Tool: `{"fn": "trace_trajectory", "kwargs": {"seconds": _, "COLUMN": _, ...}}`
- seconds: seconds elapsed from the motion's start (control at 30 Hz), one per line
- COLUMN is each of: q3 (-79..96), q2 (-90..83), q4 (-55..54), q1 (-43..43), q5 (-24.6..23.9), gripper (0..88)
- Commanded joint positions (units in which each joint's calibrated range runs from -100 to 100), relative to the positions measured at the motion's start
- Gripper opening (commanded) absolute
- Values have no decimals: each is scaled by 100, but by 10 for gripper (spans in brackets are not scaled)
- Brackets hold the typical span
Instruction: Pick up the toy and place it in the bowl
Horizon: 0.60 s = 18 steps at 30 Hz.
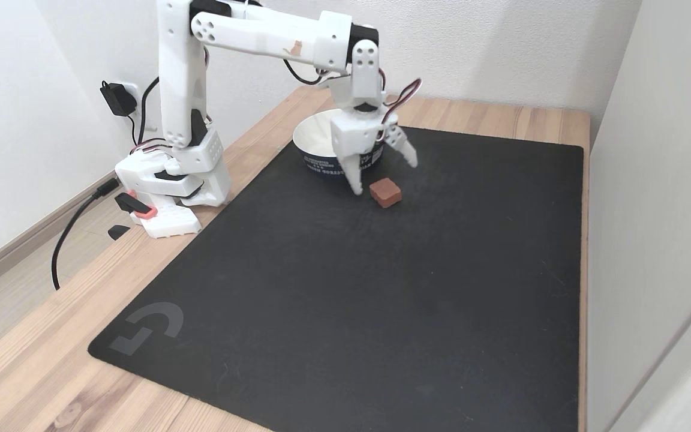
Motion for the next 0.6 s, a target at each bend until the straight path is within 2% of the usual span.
{"fn": "trace_trajectory", "kwargs": {"seconds": 0.0, "q3": -155, "q2": 82, "q4": -57, "q1": 82, "q5": 37, "gripper": 431}}
{"fn": "trace_trajectory", "kwargs": {"seconds": 0.57, "q3": -155, "q2": 640, "q4": -252, "q1": 90, "q5": 42, "gripper": 431}}
